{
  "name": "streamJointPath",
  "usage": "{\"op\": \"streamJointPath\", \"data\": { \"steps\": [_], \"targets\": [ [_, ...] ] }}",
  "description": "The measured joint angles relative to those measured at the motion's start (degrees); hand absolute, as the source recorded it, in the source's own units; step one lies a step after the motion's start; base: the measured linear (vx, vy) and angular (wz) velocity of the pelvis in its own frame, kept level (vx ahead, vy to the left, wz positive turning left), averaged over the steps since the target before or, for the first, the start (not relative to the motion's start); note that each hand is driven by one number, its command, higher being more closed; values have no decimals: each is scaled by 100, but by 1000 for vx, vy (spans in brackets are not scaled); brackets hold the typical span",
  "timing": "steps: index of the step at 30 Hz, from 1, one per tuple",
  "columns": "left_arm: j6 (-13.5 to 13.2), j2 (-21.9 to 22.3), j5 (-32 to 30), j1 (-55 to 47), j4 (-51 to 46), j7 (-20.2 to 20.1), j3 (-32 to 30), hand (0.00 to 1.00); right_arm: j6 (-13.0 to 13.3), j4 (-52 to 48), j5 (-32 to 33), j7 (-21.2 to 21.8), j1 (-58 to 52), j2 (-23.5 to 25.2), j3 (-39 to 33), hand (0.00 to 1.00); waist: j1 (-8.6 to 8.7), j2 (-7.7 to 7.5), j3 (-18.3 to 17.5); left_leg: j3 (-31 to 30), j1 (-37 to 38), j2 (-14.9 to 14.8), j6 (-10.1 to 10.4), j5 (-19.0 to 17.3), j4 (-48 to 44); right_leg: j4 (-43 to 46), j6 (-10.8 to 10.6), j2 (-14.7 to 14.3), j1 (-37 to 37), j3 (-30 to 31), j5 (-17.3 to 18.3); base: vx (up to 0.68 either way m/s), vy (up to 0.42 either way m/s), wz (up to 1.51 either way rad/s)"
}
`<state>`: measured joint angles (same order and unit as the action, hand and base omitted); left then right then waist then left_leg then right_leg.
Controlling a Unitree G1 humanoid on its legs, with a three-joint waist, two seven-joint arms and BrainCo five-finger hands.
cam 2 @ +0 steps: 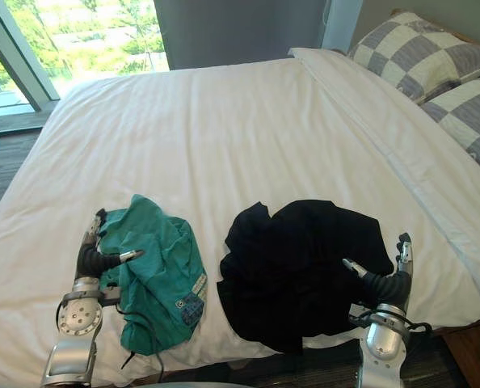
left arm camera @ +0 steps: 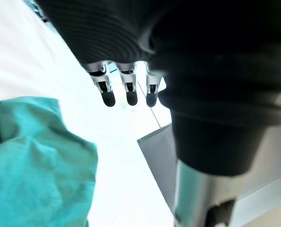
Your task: Tidy the bed and pick cloth on bed and put in laundry
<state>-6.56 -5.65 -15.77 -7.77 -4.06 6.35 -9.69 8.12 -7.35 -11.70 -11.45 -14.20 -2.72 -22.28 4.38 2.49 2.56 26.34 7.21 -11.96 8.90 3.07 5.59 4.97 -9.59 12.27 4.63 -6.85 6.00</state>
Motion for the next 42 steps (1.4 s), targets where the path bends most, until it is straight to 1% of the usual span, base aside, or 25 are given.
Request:
{"op": "streamJointPath", "data": {
  "steps": [3,6,9,11,12,14,15,19,23,24,26,27,32,34,36,37,40,42],
  "targets": [
    [23,231,-60,-58,2,0,5,0,-38,-210,-94,29,-27,159,95,0,-27,-14,100,19,105,0,-1,-1,0,2,-2,1,76,21,2,-32,-11,-5],
    [22,319,-20,-89,2,14,5,0,-42,-340,-95,45,-29,225,162,0,-81,8,205,138,192,3,-1,-39,-1,-2,-12,1,46,111,15,-70,-12,-23],
    [22,350,175,-123,7,14,-3,0,-61,-519,-103,92,-149,227,298,0,-76,57,248,286,185,12,5,-35,-3,7,-102,5,-63,223,78,-63,-45,-29],
    [22,448,178,-124,14,5,3,0,-89,-526,-107,110,-158,215,285,0,-70,82,265,342,176,0,9,-49,-89,44,-113,4,-111,314,119,-36,-48,-21],
    [23,525,173,-112,35,-10,27,0,-91,-532,-128,118,-160,200,284,0,-52,126,289,359,181,-2,9,-49,-102,91,-112,4,-137,337,127,-35,-37,-15],
    [30,552,152,-95,45,-25,68,0,-96,-533,-229,129,-174,200,284,0,-47,151,311,422,174,-3,5,-51,-128,166,-111,4,-216,409,139,-40,-27,-14],
    [114,550,111,-36,47,-27,60,0,-101,-537,-317,159,-215,202,288,0,-53,133,357,430,176,-6,-4,-72,-184,216,-111,15,-222,435,154,-38,-20,-6],
    [188,501,-73,23,94,-29,49,0,-151,-770,-318,208,-254,219,339,0,-68,31,457,425,117,3,-5,-85,-283,459,-128,64,-364,454,245,-52,-22,-1],
    [420,465,-445,73,103,-14,16,0,-148,-1105,-319,214,-185,204,429,0,-96,-30,629,449,-221,3,-59,-119,-505,711,-125,111,-774,559,259,-65,-15,-4],
    [493,461,-593,135,105,-6,-1,0,-147,-1158,-319,214,-164,202,466,0,-109,-30,692,454,-335,-5,-75,-148,-611,773,-125,124,-881,601,259,-60,-14,-4],
    [556,459,-720,247,107,1,-5,0,-147,-1206,-318,212,-135,192,473,0,-129,-25,753,446,-514,-12,-103,-192,-771,846,-126,158,-1026,611,259,-63,-12,3],
    [617,444,-819,382,107,11,-13,0,-147,-1216,-318,210,-114,159,473,0,-134,-19,845,433,-685,-40,-126,-267,-977,934,-126,186,-1151,623,259,-54,-7,5],
    [651,220,-965,653,104,22,-201,0,-148,-1362,-316,210,-96,154,483,0,-167,-21,1040,344,-1296,-249,-174,-549,-1708,1151,-125,170,-1549,633,259,-57,-9,4],
    [758,97,-1037,789,82,23,-266,0,-146,-1544,-315,209,21,153,484,0,-175,-39,1162,290,-1692,-353,-218,-693,-2100,1304,-124,170,-1835,643,259,-68,9,5],
    [783,37,-1069,831,82,22,-275,0,-146,-1547,-314,205,76,152,484,0,-174,-53,1225,279,-1814,-403,-229,-754,-2259,1337,-122,164,-1902,641,260,-50,24,1],
    [839,11,-1086,912,74,23,-276,0,-146,-1561,-312,203,148,152,485,0,-195,-84,1269,259,-1974,-433,-252,-817,-2416,1408,-121,166,-2045,669,261,-50,33,1],
    [880,9,-1244,988,62,23,-296,0,-145,-1587,-304,201,215,155,511,0,-201,-105,1308,220,-2244,-484,-290,-901,-2638,1495,-121,170,-2244,671,261,-32,34,3],
    [1000,9,-1311,1068,62,21,-351,0,-142,-1588,-299,190,327,154,520,0,-202,-127,1427,203,-2409,-540,-312,-977,-2826,1555,-121,166,-2368,675,261,0,0,0]
  ]
}}
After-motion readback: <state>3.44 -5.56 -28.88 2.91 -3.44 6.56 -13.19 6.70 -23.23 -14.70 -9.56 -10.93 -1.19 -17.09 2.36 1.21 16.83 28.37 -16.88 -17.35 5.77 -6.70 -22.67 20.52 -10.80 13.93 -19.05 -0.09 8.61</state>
